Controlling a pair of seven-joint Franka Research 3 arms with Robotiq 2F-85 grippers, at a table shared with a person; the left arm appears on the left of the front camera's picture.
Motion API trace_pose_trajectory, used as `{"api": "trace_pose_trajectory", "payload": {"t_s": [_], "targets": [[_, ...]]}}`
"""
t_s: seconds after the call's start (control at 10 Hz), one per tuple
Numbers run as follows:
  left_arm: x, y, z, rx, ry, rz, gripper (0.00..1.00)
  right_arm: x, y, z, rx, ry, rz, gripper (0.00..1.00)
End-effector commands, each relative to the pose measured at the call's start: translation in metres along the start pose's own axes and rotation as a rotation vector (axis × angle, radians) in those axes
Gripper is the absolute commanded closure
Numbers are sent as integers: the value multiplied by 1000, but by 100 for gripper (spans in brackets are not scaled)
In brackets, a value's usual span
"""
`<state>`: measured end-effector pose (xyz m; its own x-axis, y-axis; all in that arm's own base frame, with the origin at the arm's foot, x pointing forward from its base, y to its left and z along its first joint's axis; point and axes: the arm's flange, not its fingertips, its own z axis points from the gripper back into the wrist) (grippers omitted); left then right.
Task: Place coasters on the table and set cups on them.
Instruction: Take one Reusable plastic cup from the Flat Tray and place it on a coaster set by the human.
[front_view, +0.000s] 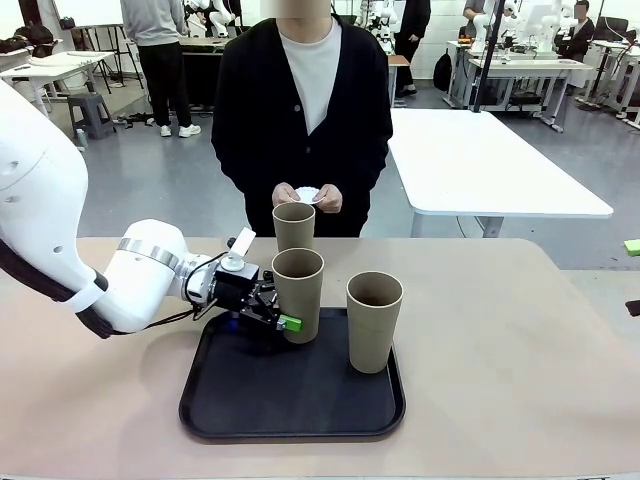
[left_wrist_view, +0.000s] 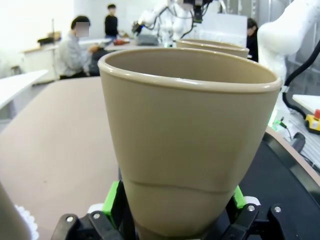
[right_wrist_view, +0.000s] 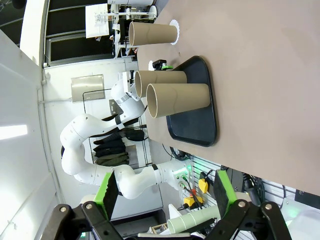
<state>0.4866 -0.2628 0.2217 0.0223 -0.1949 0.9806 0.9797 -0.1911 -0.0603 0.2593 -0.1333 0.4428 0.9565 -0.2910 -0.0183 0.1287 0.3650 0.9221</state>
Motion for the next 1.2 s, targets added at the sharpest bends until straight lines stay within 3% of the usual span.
{"api": "trace_pose_trajectory", "payload": {"t_s": [0.0,0.1,0.2,0.3,0.4,0.5,0.8,1.1], "targets": [[2,6,-11,2,-1,6,0,1,1,-1,20,1,10,0],[2,5,-10,-18,-14,-11,60,1,1,-1,20,1,10,0],[3,5,-7,-14,-24,-10,60,1,1,-1,20,1,10,0],[4,5,-3,-12,-30,-8,100,1,1,-1,20,1,10,0],[5,3,1,-11,-35,-9,65,1,1,-1,20,1,10,0],[8,-1,6,-12,-43,-8,100,1,1,-1,20,1,10,0],[62,-31,53,24,-33,20,100,1,1,-1,20,1,10,0],[127,-46,135,105,-28,95,100,1,1,-1,20,1,10,0]]}}
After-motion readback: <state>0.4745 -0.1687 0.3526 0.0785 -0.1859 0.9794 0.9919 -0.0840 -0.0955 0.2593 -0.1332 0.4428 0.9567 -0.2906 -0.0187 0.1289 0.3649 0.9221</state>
